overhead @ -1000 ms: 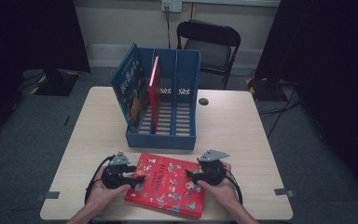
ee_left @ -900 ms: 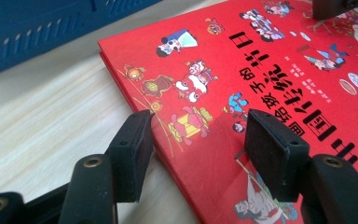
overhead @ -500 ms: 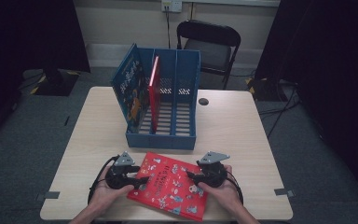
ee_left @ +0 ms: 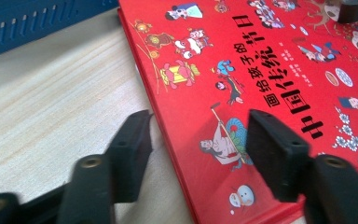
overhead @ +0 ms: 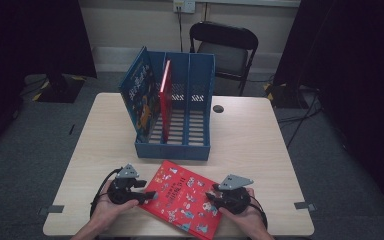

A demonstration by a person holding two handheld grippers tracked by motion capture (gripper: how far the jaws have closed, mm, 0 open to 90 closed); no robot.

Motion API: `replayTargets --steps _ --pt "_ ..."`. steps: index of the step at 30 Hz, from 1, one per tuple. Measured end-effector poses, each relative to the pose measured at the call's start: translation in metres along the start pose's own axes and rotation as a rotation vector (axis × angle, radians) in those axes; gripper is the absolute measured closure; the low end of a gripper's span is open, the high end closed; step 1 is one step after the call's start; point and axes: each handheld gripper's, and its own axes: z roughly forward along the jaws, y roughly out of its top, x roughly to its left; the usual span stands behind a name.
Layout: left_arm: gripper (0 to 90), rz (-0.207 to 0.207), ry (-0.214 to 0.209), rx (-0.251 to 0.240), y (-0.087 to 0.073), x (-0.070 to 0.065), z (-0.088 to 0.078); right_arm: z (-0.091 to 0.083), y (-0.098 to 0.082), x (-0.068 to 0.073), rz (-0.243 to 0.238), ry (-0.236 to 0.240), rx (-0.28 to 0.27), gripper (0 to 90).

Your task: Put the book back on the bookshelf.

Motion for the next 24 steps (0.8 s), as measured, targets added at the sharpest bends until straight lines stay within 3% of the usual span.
replayTargets --steps 3,5,15,20,24 --pt "44.4 0.032 0.024 0.009 0.003 -0.005 0.003 0.007 0.006 -0.004 0.018 -0.002 0.003 41.8" --pt "45.8 0.027 0.026 0.001 0.004 -0.005 0.005 0.012 0.010 -0.007 0.036 0.013 0.001 40.8" --pt "45.7 0.069 -0.008 -0.021 0.014 -0.015 0.021 0.017 0.016 -0.015 0.079 0.027 0.010 38.0" --pt "40.4 0.059 -0.026 0.001 0.013 -0.016 0.020 0.018 0.013 -0.018 0.089 0.017 0.025 34.0" --pt "35.4 0.056 -0.051 0.034 0.007 -0.018 0.014 0.018 0.012 -0.019 0.105 0.036 0.027 36.5"
